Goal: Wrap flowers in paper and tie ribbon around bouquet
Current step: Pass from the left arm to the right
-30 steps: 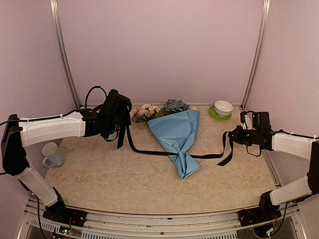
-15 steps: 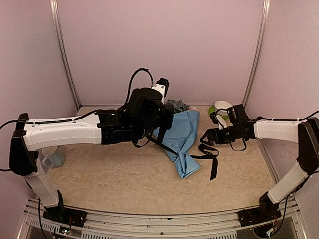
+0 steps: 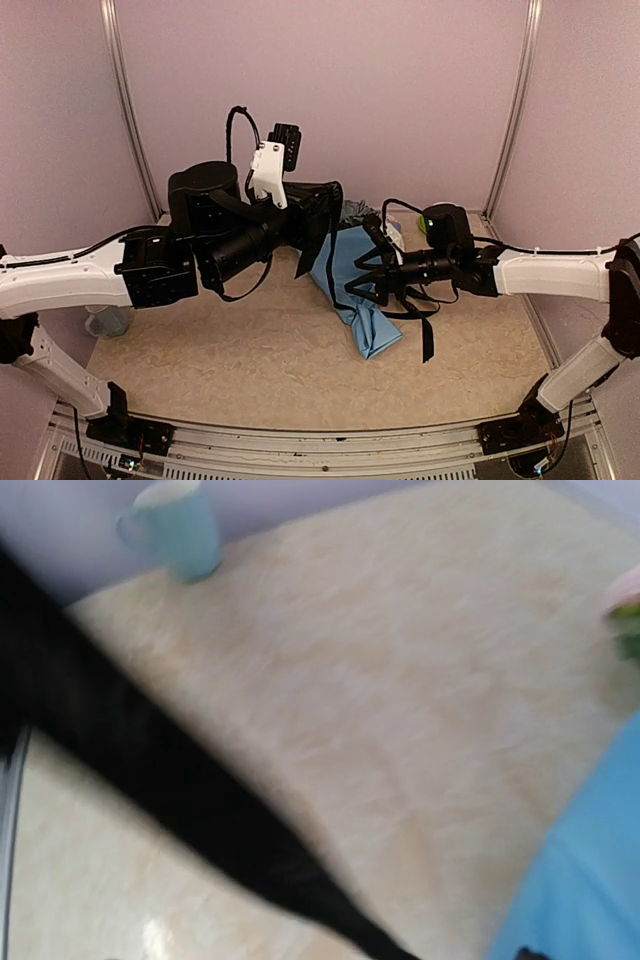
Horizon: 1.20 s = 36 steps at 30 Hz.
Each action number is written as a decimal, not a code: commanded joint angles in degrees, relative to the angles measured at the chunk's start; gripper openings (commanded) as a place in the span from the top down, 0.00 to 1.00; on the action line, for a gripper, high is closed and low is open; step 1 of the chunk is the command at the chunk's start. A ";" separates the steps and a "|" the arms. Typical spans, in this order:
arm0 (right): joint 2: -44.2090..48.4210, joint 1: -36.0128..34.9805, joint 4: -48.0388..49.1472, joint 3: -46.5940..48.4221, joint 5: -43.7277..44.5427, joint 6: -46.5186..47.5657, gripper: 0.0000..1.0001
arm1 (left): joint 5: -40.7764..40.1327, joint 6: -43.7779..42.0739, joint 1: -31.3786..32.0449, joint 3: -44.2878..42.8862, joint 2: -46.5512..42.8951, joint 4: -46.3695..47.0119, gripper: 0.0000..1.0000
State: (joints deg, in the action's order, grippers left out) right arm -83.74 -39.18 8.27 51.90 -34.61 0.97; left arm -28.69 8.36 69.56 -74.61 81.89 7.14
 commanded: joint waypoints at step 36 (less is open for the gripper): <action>-5.22 -4.51 21.65 -4.49 15.97 -5.90 1.00 | -7.55 6.98 -3.86 9.25 -8.17 -6.72 1.00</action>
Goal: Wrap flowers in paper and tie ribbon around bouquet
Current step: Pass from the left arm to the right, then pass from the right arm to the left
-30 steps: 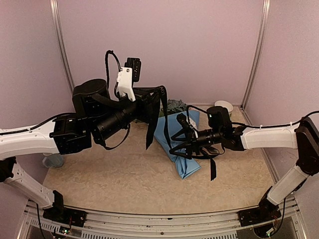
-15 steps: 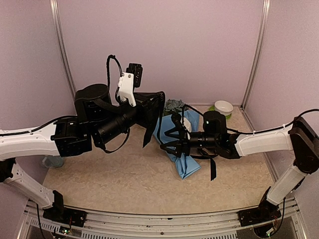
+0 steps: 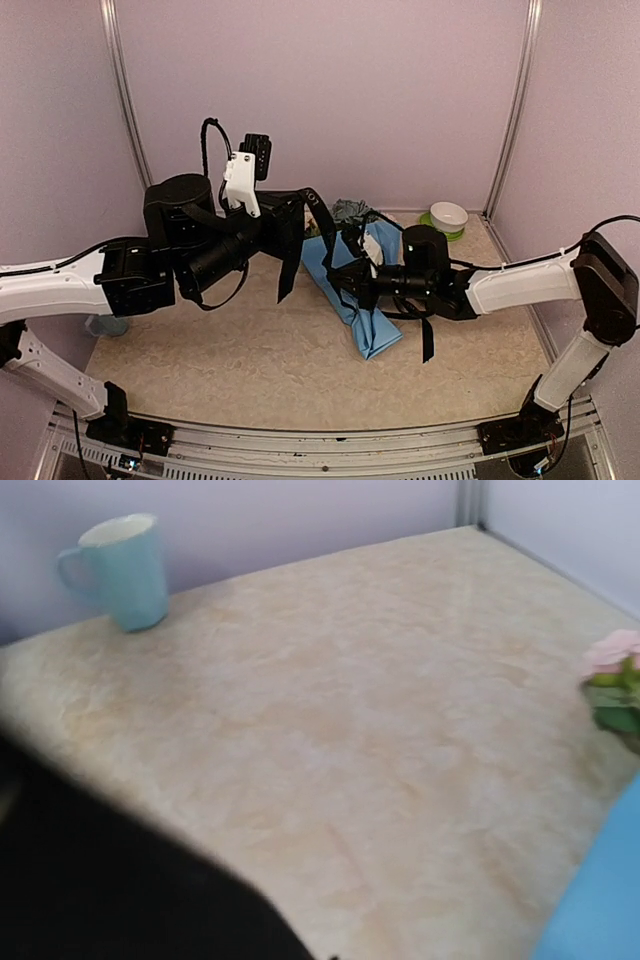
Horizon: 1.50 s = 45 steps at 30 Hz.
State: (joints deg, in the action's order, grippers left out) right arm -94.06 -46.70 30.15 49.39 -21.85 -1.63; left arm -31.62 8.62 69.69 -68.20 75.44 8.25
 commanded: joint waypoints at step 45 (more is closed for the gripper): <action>11.82 2.77 -16.48 1.07 16.18 -35.50 1.00 | -2.14 -8.18 -2.93 1.86 44.86 39.38 0.24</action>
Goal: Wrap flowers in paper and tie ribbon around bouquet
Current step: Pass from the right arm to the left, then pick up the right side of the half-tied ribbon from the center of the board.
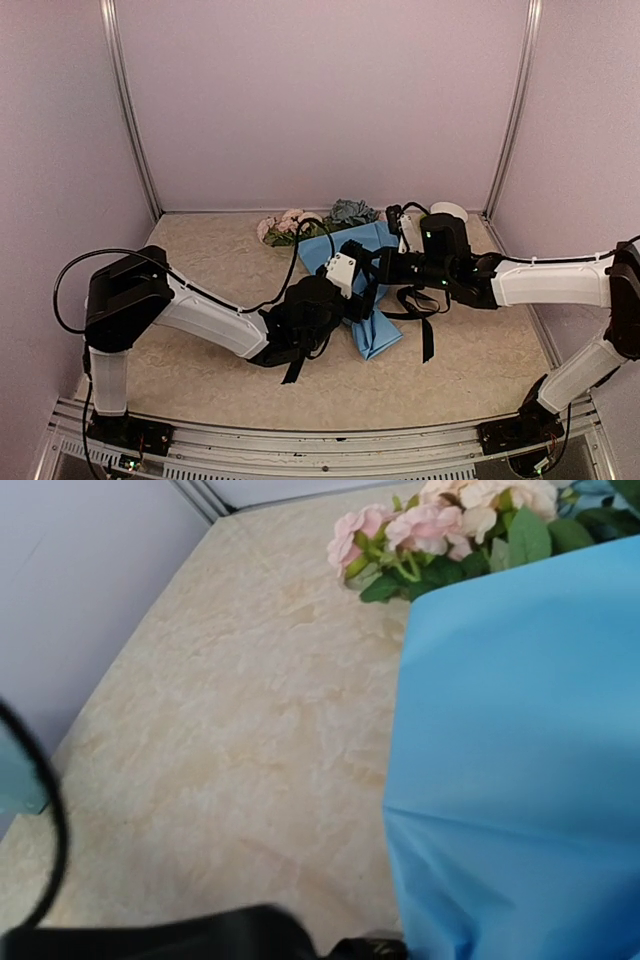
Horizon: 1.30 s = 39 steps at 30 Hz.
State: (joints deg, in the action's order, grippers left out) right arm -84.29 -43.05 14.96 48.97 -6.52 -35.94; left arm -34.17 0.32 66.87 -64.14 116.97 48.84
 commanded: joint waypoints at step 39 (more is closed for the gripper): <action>2.82 20.28 -37.65 -7.54 -6.07 9.31 0.41 | 8.36 6.27 -2.79 6.40 -2.05 1.98 1.00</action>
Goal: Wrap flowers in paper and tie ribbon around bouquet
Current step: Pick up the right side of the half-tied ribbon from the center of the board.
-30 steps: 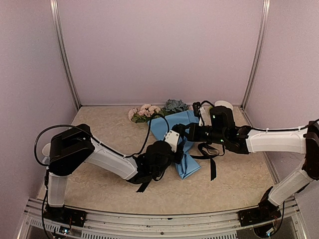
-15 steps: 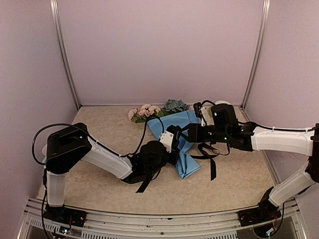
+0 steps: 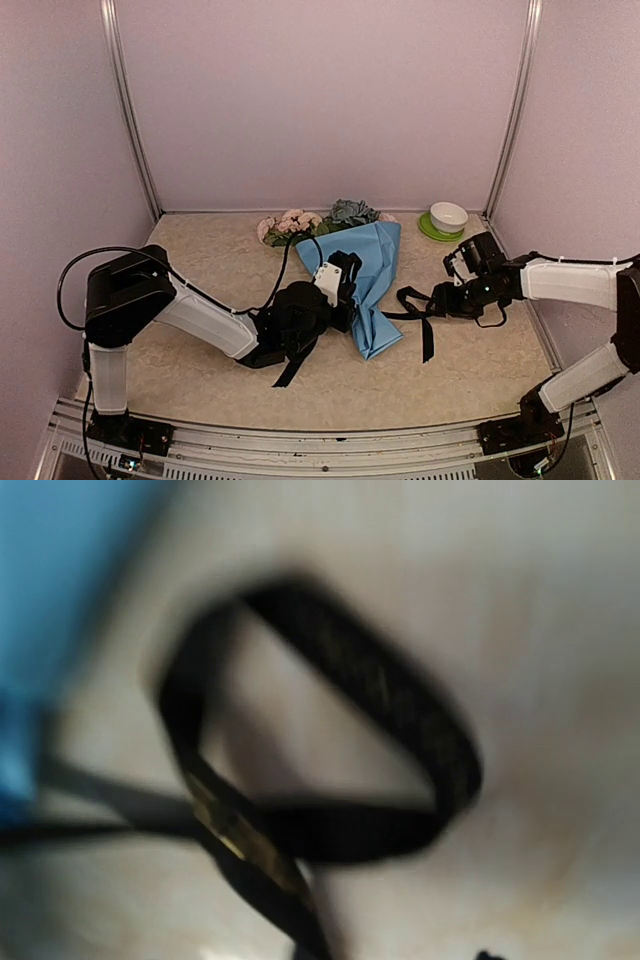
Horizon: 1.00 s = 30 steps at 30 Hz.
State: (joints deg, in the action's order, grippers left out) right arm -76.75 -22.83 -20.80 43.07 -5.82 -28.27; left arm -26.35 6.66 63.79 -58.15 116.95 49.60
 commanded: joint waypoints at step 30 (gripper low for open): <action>-9.08 -11.82 -6.92 39.63 0.97 10.68 1.00 | -0.81 -7.77 2.36 0.76 -1.82 3.98 1.00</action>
State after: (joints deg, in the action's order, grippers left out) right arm -84.36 -28.01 -26.48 67.77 -5.74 -20.40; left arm -26.22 2.35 64.73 -58.30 116.62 49.71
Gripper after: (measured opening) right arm 0.003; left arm 0.007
